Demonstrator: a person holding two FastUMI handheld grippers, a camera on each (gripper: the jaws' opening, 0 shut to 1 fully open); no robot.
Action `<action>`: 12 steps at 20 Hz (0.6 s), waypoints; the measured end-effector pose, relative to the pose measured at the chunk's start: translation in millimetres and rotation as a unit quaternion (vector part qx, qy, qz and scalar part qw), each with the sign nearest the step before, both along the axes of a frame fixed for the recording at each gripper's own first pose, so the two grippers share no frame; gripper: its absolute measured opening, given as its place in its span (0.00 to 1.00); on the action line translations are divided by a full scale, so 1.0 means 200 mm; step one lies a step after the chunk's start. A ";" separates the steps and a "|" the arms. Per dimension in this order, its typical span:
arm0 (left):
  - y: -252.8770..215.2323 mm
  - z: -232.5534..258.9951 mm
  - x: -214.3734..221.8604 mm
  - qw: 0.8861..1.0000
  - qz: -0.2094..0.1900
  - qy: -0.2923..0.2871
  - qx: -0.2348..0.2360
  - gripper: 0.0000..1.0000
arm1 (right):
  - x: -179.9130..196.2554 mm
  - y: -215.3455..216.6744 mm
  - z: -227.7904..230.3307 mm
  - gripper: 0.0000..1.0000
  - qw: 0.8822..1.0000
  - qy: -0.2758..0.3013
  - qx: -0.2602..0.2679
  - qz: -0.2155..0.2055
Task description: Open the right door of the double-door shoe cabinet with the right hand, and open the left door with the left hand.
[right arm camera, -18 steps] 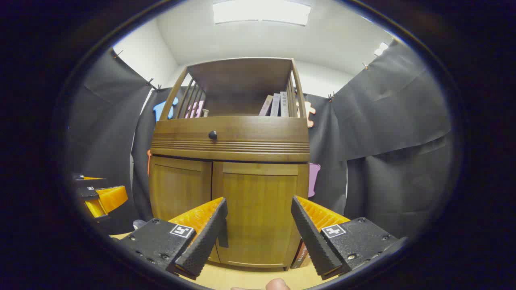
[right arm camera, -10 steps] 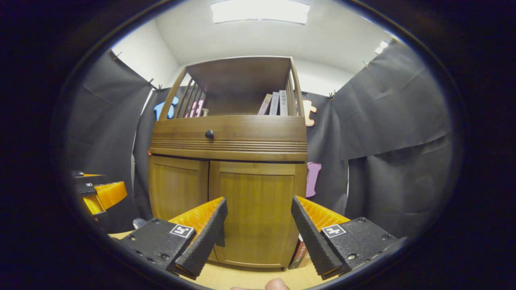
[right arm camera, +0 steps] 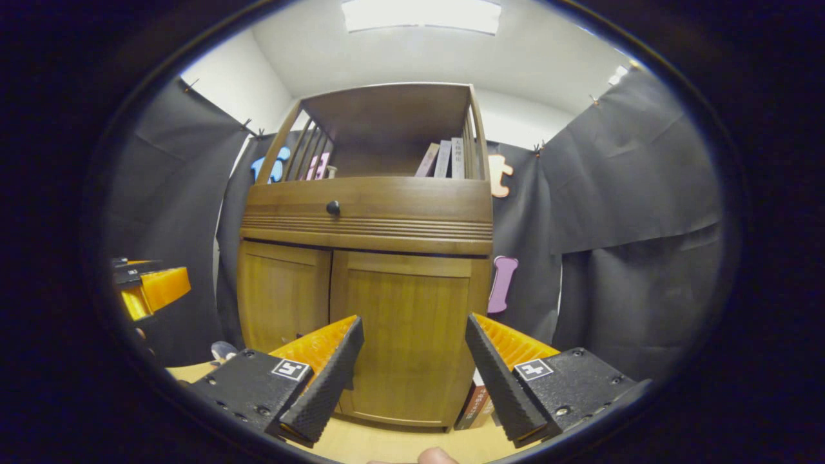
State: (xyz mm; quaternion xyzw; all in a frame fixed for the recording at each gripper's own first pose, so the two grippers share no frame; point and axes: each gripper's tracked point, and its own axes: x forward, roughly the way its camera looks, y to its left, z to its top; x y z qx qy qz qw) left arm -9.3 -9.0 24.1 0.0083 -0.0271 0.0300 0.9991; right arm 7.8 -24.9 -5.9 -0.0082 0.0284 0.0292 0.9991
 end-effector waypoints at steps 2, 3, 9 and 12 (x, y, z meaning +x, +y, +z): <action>0.01 0.00 -0.03 1.000 0.009 -0.001 0.009 1.00 | 0.01 0.02 -0.02 1.00 1.000 0.011 0.005 0.014; 0.02 0.00 -0.04 1.000 0.013 0.002 0.010 1.00 | 0.01 0.04 -0.03 1.00 1.000 0.015 0.007 0.020; 0.06 -0.02 -0.11 0.998 0.057 0.017 0.022 0.95 | 0.04 0.08 -0.11 1.00 0.997 0.053 0.008 0.049; 0.07 -0.02 -0.16 0.996 0.080 0.023 0.030 0.94 | 0.06 0.11 -0.14 1.00 0.995 0.069 0.016 0.069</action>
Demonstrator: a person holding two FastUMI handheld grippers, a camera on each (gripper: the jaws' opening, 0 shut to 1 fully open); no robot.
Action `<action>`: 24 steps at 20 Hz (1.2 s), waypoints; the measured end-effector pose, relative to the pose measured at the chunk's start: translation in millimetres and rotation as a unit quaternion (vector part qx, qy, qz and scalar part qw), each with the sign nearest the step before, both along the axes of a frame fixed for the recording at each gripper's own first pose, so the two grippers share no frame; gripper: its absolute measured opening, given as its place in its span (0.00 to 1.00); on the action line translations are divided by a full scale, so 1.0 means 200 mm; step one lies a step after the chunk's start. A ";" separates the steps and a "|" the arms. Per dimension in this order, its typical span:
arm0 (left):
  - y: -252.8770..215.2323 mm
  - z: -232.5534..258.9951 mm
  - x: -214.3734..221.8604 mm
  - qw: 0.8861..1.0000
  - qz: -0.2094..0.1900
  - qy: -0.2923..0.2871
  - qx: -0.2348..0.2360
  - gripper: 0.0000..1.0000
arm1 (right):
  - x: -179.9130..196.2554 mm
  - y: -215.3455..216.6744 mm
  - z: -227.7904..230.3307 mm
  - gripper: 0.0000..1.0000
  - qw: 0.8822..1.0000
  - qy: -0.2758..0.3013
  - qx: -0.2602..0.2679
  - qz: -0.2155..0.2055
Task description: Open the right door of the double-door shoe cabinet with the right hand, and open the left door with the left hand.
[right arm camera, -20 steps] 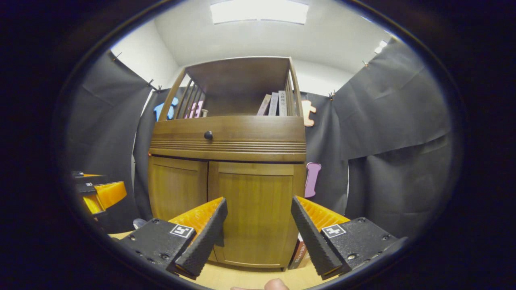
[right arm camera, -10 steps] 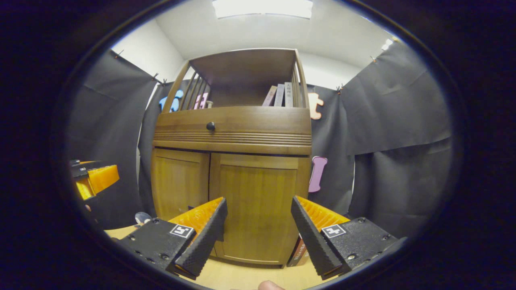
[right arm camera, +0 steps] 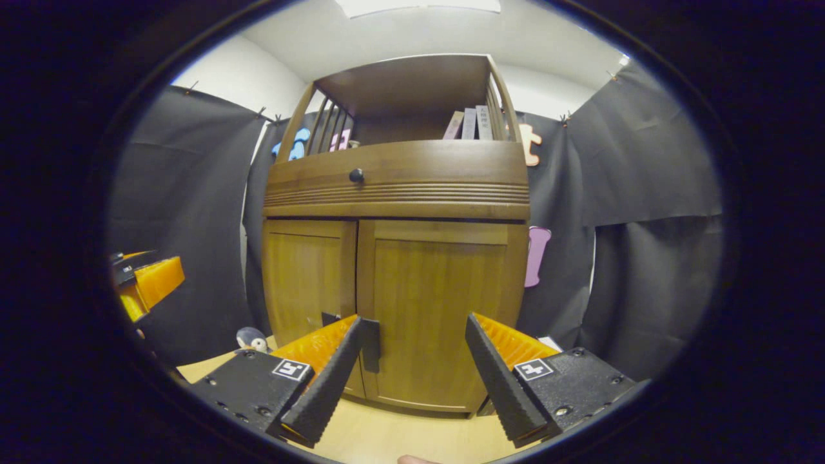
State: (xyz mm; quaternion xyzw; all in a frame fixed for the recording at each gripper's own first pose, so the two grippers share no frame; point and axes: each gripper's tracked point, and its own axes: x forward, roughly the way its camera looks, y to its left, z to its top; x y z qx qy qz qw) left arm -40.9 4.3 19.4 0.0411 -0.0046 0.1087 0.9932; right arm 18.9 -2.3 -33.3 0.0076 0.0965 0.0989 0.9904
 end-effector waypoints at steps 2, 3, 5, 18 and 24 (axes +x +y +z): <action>0.00 -0.01 -0.01 1.000 0.014 0.006 0.002 0.95 | 0.01 0.01 0.00 1.00 1.000 0.002 0.006 0.009; 0.01 -0.02 -0.03 1.000 0.022 0.008 0.001 0.95 | 0.00 0.03 -0.01 1.00 1.000 0.002 0.009 0.018; 0.00 -0.03 -0.03 0.999 0.030 0.014 -0.002 0.95 | 0.00 0.06 -0.01 1.00 0.999 0.002 0.017 0.030; 0.32 -0.17 0.21 0.998 -0.053 0.040 -0.023 0.95 | 0.36 0.47 -0.30 0.87 0.998 0.033 0.020 -0.050; 0.53 -0.25 0.31 0.996 -0.076 0.053 -0.016 0.95 | 0.60 0.50 -0.59 0.69 0.992 0.071 0.010 -0.104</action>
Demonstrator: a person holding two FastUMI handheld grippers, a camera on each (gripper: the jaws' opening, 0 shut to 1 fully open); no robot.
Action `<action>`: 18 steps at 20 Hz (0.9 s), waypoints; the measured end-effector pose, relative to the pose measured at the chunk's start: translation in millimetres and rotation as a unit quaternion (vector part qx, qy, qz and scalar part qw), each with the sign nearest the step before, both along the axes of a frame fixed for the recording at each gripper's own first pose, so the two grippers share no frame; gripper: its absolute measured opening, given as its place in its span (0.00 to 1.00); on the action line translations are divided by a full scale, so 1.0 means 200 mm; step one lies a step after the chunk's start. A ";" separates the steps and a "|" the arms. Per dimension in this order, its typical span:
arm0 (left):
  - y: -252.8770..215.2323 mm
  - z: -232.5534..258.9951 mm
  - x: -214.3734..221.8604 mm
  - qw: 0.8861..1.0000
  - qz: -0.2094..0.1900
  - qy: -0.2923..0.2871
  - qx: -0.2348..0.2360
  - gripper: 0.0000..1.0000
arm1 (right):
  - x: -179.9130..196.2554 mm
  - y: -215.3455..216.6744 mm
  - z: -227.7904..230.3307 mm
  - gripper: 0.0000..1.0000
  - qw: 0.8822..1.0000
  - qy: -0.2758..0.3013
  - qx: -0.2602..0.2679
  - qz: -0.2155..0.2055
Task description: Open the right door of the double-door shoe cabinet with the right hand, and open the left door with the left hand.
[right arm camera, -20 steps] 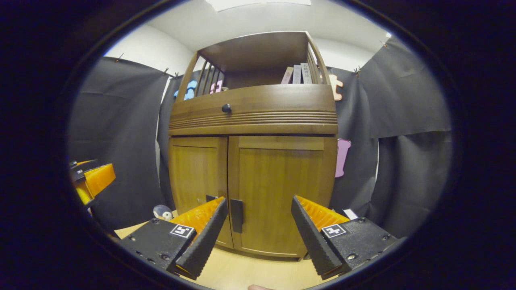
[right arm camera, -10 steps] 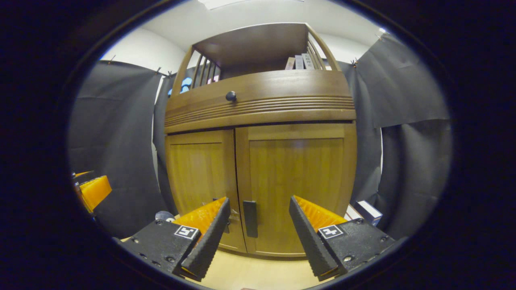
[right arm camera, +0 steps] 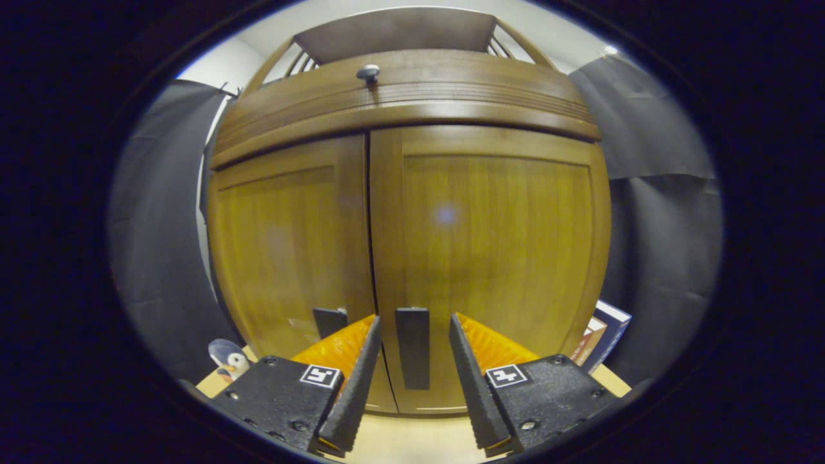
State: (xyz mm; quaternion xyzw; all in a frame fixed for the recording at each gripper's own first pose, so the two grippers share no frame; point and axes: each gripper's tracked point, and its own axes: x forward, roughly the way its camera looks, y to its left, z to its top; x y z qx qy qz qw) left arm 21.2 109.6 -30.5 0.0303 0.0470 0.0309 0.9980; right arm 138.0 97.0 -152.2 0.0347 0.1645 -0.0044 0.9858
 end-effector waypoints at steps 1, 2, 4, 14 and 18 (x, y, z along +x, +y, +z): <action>0.01 -0.01 0.02 1.000 -0.004 0.001 -0.004 0.95 | 0.04 0.00 -0.04 0.66 1.000 0.004 -0.001 -0.007; 0.01 -0.03 0.05 1.000 -0.009 0.004 -0.011 0.95 | 0.07 0.02 -0.08 0.65 1.000 0.012 0.004 -0.004; 0.01 -0.05 0.06 1.000 -0.018 0.008 -0.020 0.95 | 0.08 0.03 -0.15 0.61 1.000 0.028 0.011 -0.010; 0.00 -0.08 0.08 0.999 -0.028 0.008 -0.017 0.95 | 0.16 0.02 -0.22 0.37 0.999 0.022 -0.020 -0.037; -0.05 -0.09 0.08 0.999 -0.029 0.011 -0.012 0.95 | 0.15 0.02 -0.23 0.32 0.999 0.041 -0.020 -0.019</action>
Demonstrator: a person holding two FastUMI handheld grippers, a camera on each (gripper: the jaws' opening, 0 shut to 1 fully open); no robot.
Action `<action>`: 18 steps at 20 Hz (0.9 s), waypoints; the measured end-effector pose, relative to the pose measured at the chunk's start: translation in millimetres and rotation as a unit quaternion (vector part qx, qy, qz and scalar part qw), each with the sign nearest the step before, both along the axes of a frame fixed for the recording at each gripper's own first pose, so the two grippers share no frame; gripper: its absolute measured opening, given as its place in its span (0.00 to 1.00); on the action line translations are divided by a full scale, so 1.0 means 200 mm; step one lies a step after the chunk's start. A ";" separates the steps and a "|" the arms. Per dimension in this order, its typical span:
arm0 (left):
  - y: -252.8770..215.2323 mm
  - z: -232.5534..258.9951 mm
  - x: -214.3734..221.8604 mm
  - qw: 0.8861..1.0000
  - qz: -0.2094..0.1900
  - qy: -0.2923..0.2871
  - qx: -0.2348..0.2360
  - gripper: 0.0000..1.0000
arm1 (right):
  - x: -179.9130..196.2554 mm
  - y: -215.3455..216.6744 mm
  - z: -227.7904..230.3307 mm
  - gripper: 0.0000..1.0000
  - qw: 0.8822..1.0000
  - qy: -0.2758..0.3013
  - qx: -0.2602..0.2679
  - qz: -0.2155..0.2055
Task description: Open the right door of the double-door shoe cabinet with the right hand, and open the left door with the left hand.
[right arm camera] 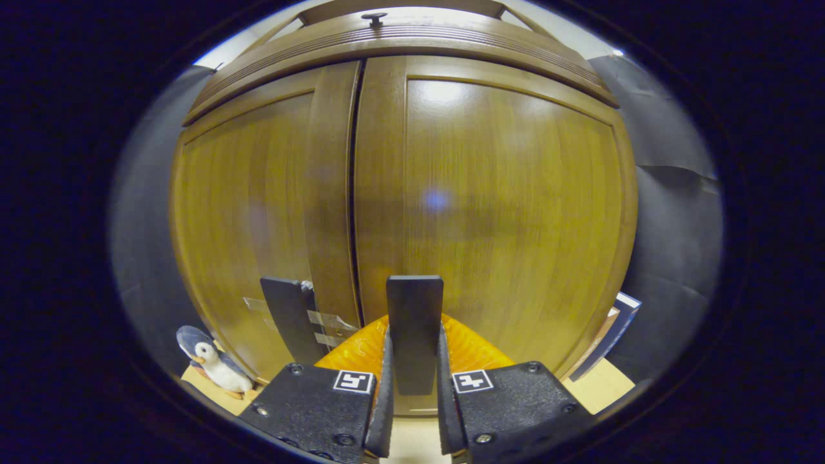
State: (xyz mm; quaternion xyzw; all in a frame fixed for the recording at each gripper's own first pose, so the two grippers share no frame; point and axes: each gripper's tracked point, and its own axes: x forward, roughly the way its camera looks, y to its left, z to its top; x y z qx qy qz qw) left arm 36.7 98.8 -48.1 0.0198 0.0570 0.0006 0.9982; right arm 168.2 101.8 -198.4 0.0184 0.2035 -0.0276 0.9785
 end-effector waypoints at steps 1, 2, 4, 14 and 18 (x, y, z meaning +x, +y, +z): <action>-0.02 0.00 0.00 1.000 -0.001 0.001 0.003 0.95 | -0.01 0.00 0.00 0.32 1.000 0.002 0.002 0.003; -0.04 0.00 -0.01 1.000 -0.004 0.001 0.005 0.95 | -0.01 0.00 0.00 0.31 1.000 0.004 0.004 0.004; -0.10 0.00 -0.02 1.000 -0.009 -0.001 0.009 0.95 | -0.04 0.00 0.01 0.31 1.000 0.007 0.003 0.013; -0.29 -0.06 -0.05 1.000 -0.018 0.019 -0.003 0.95 | -0.29 -0.04 0.05 0.30 0.997 0.013 0.027 0.077; -0.36 -0.08 -0.04 0.999 -0.021 0.023 -0.008 0.95 | -0.42 -0.08 0.08 0.30 0.996 0.014 0.030 0.086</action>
